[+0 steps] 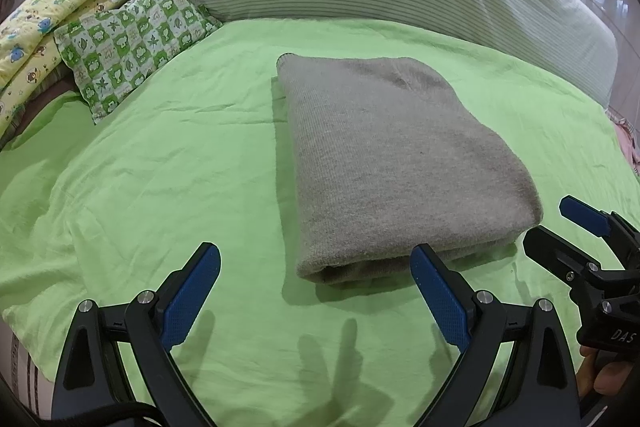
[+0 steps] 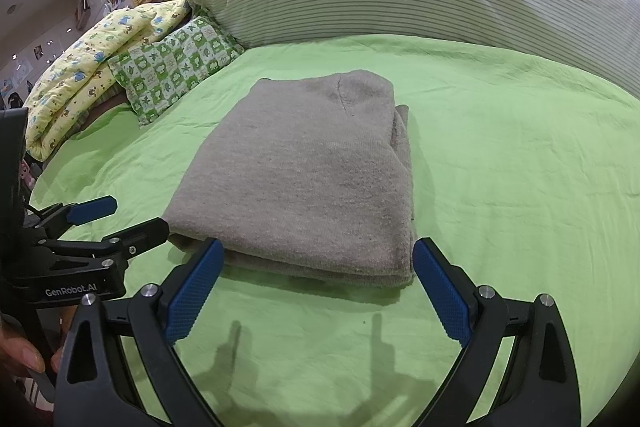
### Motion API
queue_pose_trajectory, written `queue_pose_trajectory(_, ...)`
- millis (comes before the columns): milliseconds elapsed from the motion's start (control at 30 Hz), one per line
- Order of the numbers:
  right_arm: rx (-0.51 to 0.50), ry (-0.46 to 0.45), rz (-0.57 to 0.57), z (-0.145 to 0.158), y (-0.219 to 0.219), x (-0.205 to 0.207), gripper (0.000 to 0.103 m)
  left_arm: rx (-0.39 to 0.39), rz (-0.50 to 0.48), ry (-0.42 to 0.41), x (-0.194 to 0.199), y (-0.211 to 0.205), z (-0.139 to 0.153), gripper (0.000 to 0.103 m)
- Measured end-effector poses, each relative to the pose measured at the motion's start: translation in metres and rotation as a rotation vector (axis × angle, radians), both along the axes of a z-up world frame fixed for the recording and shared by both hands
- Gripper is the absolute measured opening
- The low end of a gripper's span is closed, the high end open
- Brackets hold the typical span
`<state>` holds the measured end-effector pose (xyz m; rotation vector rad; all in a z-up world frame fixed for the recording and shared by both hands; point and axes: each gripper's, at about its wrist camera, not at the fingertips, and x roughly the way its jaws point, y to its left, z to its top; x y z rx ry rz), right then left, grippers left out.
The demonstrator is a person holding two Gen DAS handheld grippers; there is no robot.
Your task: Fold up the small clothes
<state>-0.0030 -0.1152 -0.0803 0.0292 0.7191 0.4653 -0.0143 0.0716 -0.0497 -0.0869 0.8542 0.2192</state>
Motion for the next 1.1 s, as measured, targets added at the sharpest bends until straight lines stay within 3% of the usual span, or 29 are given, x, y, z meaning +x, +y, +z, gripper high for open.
queue_pose_trajectory(1100, 0.021, 0.012, -0.019, 0.004, -0.008, 0.015, 0.095, 0.018, -0.028, -0.012, 0.005, 0.001, 0.008, 0.094)
